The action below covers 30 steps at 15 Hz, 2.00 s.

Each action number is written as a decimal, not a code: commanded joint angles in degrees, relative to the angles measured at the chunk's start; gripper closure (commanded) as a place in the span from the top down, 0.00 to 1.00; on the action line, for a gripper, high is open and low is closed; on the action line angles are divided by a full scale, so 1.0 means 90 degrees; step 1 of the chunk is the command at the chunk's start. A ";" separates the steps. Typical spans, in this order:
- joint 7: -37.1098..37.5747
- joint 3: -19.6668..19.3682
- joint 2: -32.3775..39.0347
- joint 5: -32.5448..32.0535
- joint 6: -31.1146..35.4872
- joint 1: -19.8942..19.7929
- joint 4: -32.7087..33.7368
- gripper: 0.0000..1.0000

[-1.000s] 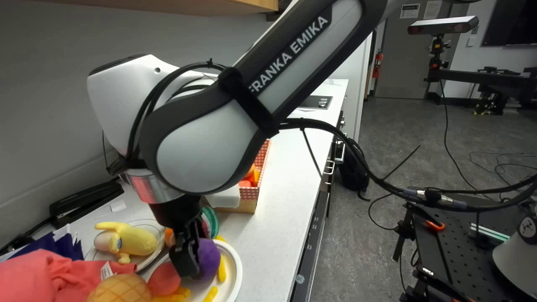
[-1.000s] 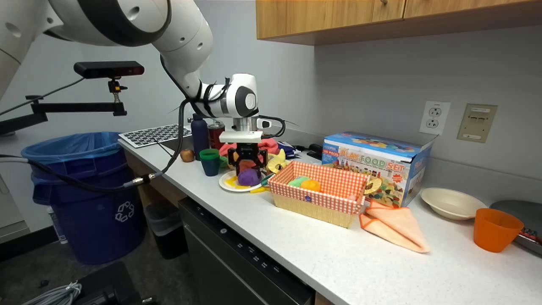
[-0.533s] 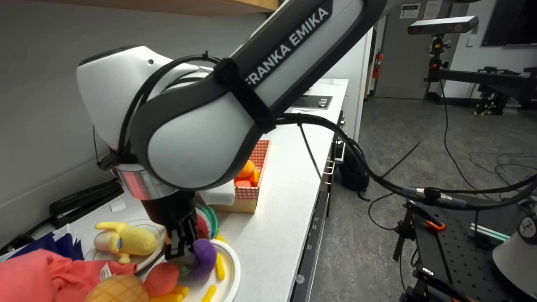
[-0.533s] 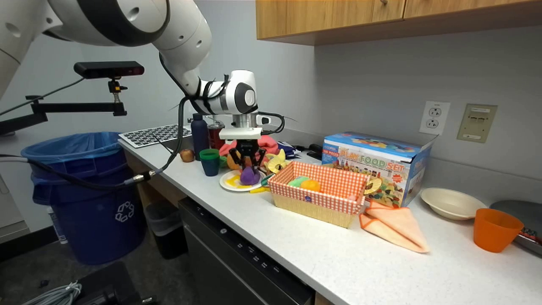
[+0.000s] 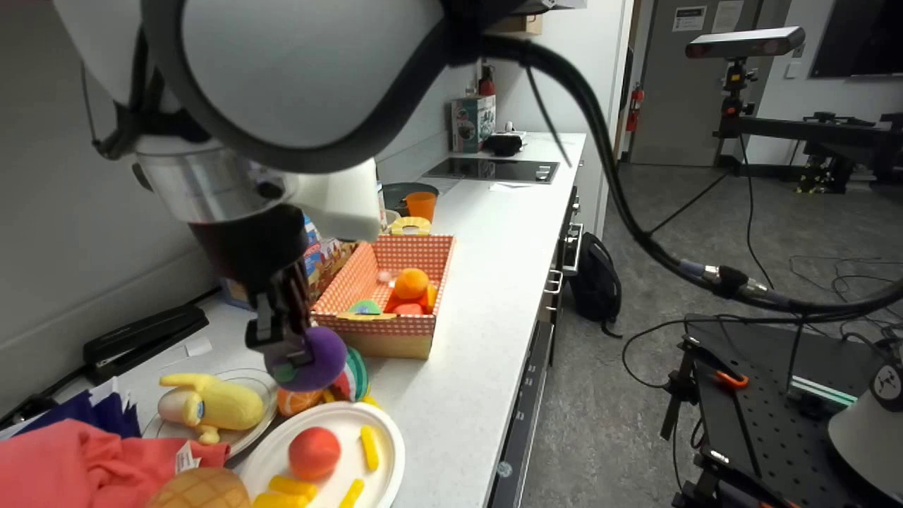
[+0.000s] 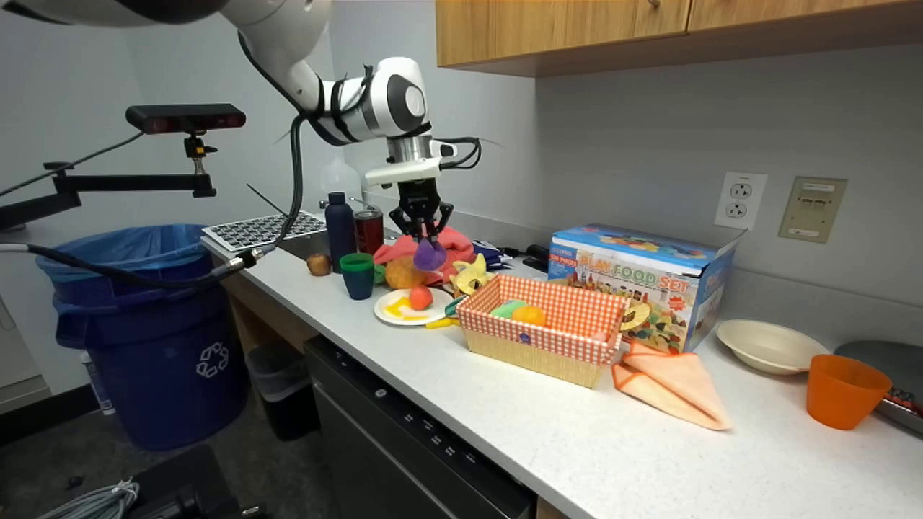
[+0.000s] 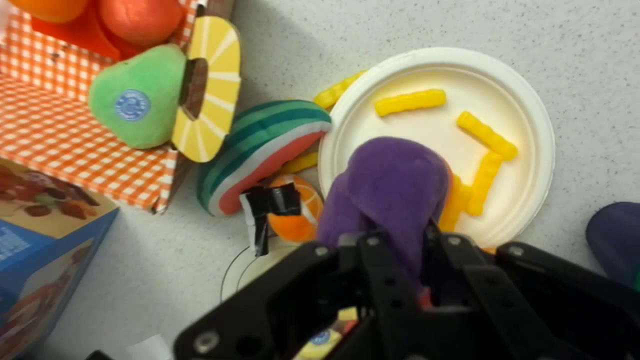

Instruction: Put the orange and purple plushies in the box

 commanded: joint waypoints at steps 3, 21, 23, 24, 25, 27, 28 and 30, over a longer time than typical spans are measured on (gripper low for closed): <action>0.0611 -0.0226 -0.1009 -0.0473 -0.0258 0.0018 -0.0514 0.04; 0.1755 -0.0629 -0.1528 -0.0578 -0.0267 -0.0409 -0.0935 0.04; 0.1957 -0.0787 -0.1541 -0.0596 -0.0280 -0.0561 -0.1001 0.04; 0.2035 -0.0861 -0.1538 -0.0592 -0.0251 -0.0642 -0.1036 0.04; 0.2120 -0.0935 -0.1528 -0.0592 -0.0182 -0.0723 -0.1078 0.04; 0.2335 -0.1069 -0.1466 -0.0621 -0.0101 -0.0850 -0.1098 0.04; 0.2457 -0.1128 -0.1436 -0.0642 -0.0061 -0.0898 -0.1114 0.04; 0.2721 -0.1245 -0.1378 -0.0656 0.0043 -0.0990 -0.1157 0.04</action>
